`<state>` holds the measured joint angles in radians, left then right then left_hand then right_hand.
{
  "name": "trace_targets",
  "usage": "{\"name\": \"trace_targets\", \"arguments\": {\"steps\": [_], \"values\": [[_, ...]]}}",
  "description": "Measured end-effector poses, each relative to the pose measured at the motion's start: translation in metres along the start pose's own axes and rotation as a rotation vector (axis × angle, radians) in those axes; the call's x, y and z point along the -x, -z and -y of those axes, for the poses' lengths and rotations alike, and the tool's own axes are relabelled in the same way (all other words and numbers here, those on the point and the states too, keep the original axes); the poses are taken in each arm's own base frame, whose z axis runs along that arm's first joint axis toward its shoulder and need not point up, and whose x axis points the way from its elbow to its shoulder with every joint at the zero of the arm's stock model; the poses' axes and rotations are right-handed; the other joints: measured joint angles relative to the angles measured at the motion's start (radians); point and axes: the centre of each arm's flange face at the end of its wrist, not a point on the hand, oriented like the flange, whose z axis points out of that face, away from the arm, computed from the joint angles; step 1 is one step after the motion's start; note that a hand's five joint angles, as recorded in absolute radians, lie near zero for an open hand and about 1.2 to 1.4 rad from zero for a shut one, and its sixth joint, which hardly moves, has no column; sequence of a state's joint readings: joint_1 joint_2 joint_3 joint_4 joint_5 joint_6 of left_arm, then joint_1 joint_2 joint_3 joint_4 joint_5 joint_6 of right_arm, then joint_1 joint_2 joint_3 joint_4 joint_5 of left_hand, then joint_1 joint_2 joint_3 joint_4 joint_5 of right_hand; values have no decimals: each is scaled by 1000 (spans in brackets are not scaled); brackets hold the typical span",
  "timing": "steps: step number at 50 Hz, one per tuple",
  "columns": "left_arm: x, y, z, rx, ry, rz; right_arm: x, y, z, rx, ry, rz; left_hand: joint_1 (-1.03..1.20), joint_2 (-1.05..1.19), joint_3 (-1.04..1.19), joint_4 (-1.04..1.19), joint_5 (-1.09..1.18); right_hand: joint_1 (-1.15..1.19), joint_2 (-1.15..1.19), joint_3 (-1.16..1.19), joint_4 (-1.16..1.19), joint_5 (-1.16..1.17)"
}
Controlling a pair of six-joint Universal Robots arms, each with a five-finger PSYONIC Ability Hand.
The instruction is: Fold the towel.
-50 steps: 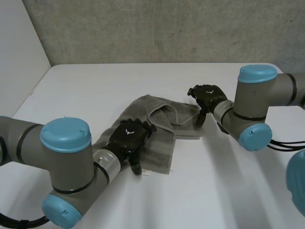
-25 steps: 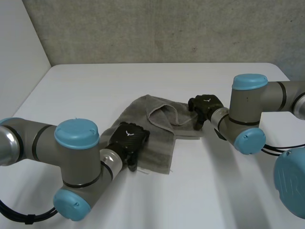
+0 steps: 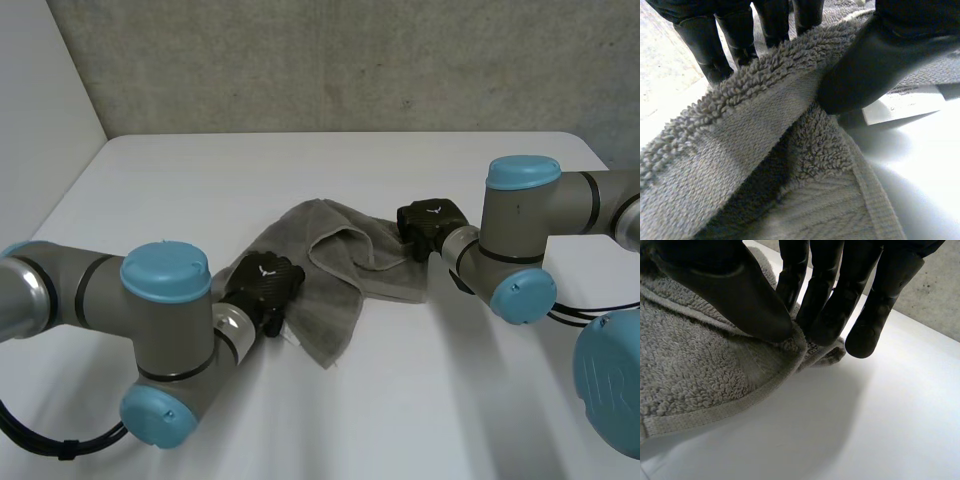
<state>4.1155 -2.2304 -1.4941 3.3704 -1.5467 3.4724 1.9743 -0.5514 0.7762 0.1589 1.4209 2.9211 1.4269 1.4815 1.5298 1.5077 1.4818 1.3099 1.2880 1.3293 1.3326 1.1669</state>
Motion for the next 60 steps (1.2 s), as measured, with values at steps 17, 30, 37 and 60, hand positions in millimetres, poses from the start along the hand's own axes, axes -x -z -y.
{"name": "trace_targets", "arguments": {"steps": [17,30,37,60], "values": [[65,15,52,-139,133,177,-9,15,34,-68,-14,-18,1,0,10,1,1,4,0,0,0,0],[130,38,100,-327,471,235,-40,116,168,-394,-48,-57,3,0,12,1,1,6,11,0,0,0],[121,34,93,-250,541,134,-30,139,174,-364,-11,14,4,0,12,1,1,7,11,0,0,0],[171,11,193,-480,472,143,-14,106,222,-698,474,-352,8,5,13,13,1,10,11,8,0,0]]}}
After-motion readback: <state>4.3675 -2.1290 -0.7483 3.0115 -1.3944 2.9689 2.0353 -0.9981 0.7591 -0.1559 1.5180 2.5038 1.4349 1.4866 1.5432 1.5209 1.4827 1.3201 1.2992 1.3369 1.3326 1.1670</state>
